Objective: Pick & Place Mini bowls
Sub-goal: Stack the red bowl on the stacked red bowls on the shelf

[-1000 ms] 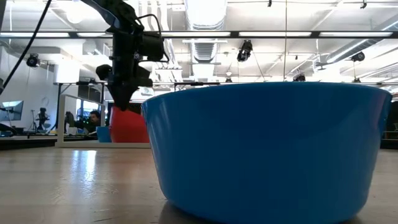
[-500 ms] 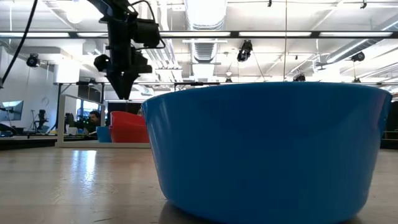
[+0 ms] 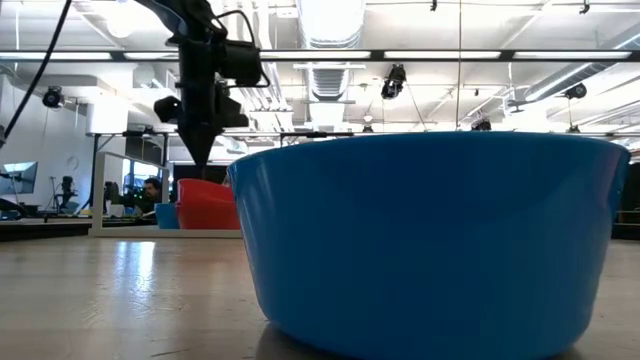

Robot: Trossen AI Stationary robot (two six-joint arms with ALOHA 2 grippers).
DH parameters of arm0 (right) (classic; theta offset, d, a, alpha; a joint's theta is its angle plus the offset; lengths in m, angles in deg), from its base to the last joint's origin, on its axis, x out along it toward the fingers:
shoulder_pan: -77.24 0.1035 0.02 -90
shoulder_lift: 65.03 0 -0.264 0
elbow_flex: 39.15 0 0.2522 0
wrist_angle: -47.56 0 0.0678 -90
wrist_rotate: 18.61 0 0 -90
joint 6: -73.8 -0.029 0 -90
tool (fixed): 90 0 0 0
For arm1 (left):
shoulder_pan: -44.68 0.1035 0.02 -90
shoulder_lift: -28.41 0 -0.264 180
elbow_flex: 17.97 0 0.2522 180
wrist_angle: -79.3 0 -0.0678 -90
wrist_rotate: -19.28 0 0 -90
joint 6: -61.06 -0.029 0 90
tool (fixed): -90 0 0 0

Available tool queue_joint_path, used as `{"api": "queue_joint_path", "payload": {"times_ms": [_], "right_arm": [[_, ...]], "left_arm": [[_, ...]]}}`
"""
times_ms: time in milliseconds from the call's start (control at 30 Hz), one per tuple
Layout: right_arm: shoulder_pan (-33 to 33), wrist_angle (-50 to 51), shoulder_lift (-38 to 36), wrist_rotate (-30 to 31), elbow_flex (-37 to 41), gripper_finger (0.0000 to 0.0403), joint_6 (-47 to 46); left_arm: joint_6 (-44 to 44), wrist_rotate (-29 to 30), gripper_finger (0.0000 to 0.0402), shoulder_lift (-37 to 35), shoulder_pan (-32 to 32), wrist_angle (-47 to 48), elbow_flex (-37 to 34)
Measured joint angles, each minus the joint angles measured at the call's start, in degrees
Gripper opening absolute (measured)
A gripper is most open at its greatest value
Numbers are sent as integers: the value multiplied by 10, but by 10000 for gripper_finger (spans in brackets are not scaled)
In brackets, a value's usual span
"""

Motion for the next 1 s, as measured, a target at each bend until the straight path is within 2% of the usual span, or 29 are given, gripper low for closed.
{"api": "queue_joint_path", "payload": {"times_ms": [600,1000], "right_arm": [[0,0,0,0,0,70,4],[0,0,0,0,0,66,10]], "left_arm": [[7,6,0,50,0,-15,-10],[8,-3,0,15,0,-13,4]]}}
